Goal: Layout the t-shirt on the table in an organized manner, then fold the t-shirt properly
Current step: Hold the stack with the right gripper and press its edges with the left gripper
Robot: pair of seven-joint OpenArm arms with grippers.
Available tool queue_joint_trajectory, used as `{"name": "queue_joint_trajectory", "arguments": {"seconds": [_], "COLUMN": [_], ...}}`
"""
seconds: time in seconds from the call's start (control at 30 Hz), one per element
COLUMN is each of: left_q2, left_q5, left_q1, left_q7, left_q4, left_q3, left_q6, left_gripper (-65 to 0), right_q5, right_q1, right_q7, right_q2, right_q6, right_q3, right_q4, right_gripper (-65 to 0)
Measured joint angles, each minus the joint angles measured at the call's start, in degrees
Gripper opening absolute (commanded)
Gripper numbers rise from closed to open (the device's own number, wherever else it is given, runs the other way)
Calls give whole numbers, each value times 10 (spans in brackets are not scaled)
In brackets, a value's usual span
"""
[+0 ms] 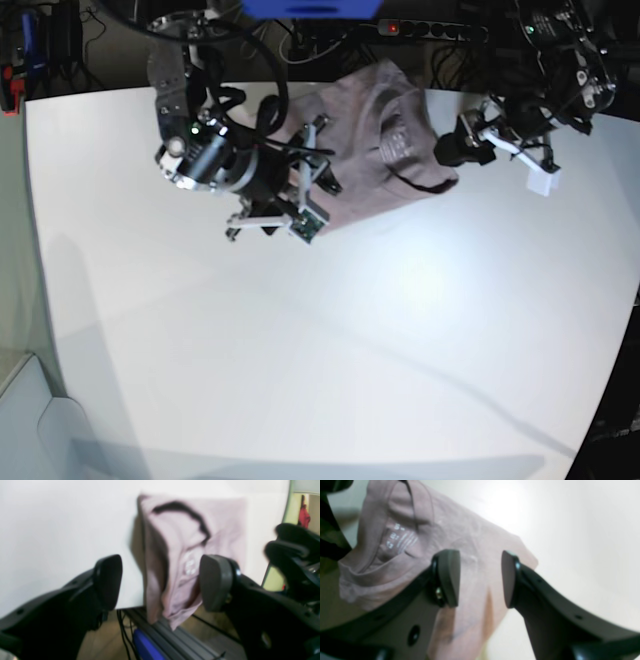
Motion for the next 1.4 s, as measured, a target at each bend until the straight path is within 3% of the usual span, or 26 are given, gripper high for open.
{"name": "queue_joint_trajectory", "arguments": {"seconds": [0.13, 0.27, 0.37, 0.47, 0.8, 1.03, 1.13, 1.23, 1.33, 1.4], "left_q2": [-2, 3, 2, 5, 0, -2, -2, -1, -1, -2], "left_q5": [-2, 50, 54, 52, 11, 8, 6, -1, -3, -6], "left_q1": [0, 1, -1, 0, -4, -10, -17, -34, -43, -44], "left_q7": [-20, -19, -22, -25, -120, -127, -127, -130, -131, -131], "left_q4": [-28, -41, -41, -41, -108, -116, -129, -164, -189, -194], "left_q3": [13, 14, 34, 60, 125, 132, 132, 132, 132, 132], "left_q6": [0, -2, -2, -2, -13, -15, -15, -17, -18, -19], "left_gripper": [-178, -177, -177, -177, -177, -188, -265, -415, -614, -650], "right_q5": [0, -2, 0, 0, 0, 0, 0, 0, 5, 5], "right_q1": [0, 0, 1, 1, 2, 2, 3, 3, 4, 3], "right_q7": [0, -3, 0, 0, -2, -2, -1, -2, 1, 0], "right_q2": [2, 11, 11, 11, 11, 11, 11, 11, 9, 9], "right_q6": [0, 0, 0, 0, 0, 0, 0, 0, 0, 0], "right_q3": [0, 1, 0, 0, 0, 0, 0, 0, 23, 52], "right_q4": [0, 0, 0, 0, 0, 0, 0, 0, 0, 0], "right_gripper": [-376, -376, -376, -376, -376, -376, -376, -376, -377, -377]}}
